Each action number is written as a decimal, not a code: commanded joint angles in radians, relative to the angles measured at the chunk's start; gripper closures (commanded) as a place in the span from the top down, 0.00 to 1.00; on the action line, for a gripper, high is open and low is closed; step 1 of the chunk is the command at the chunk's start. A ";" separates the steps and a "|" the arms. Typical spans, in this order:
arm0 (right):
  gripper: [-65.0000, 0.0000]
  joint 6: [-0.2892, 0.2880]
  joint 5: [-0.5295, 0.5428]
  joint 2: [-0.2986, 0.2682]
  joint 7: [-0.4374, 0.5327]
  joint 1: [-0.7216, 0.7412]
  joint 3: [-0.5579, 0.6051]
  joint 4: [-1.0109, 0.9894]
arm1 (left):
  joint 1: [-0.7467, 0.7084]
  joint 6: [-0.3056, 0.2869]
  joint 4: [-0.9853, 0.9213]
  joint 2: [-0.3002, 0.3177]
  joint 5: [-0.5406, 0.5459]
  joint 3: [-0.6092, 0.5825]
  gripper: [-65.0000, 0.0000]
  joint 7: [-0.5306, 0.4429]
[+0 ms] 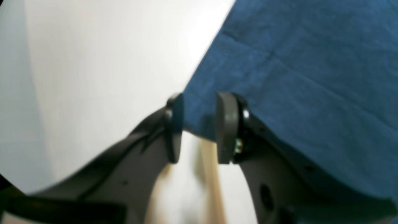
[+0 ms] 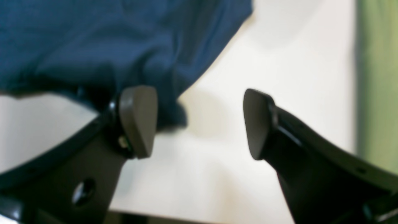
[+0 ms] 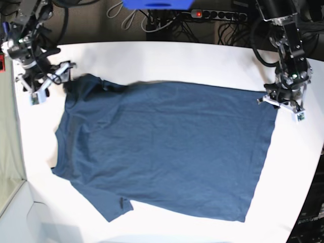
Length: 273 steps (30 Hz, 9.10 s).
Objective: Layout the t-shirt on the table in an organized manner, then fold the t-shirt properly
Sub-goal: 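Lower the shirt flat onto the table with both grippers, then release the shirt and regrasp its shoulder edges with both grippers, then drag the shoulder edges apart with both grippers to straighten the shirt, then pull the shirt's side edge outward with the right gripper, then grasp the shirt's side edges with both grippers and pull them apart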
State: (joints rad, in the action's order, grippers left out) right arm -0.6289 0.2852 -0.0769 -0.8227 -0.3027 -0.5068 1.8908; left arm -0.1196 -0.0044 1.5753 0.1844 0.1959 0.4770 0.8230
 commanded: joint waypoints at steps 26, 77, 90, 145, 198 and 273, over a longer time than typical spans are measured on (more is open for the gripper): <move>0.00 -0.069 0.007 0.010 0.030 0.027 0.063 -0.158 | 0.010 0.001 0.014 0.016 0.001 0.004 0.28 -0.017; 0.39 -0.069 0.004 0.001 -0.165 0.138 0.013 0.065 | 0.162 0.001 -0.200 0.020 0.000 -0.004 0.27 -0.050; 0.09 -0.069 0.004 -0.002 -0.152 0.282 0.053 -0.296 | 0.142 0.001 -0.453 0.094 0.000 -0.004 0.27 -0.321; 0.09 -0.069 -0.102 -0.133 0.148 -0.220 0.167 0.114 | -0.082 -0.001 0.060 0.080 -0.148 -0.073 0.27 -0.095; 0.09 -0.069 -0.105 0.010 0.145 0.036 0.184 0.026 | -0.075 -0.001 0.029 0.079 -0.149 -0.008 0.27 -0.103; 0.09 0.143 -0.103 -0.228 0.635 0.836 0.290 -1.318 | 0.074 -0.001 -0.232 0.096 -0.157 -0.088 0.27 -0.101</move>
State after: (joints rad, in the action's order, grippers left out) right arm -0.5037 0.1902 -0.2794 -0.1913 0.5125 -0.2127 0.5632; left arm -0.0490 -0.0044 1.3384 0.2691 0.0452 0.3870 0.6922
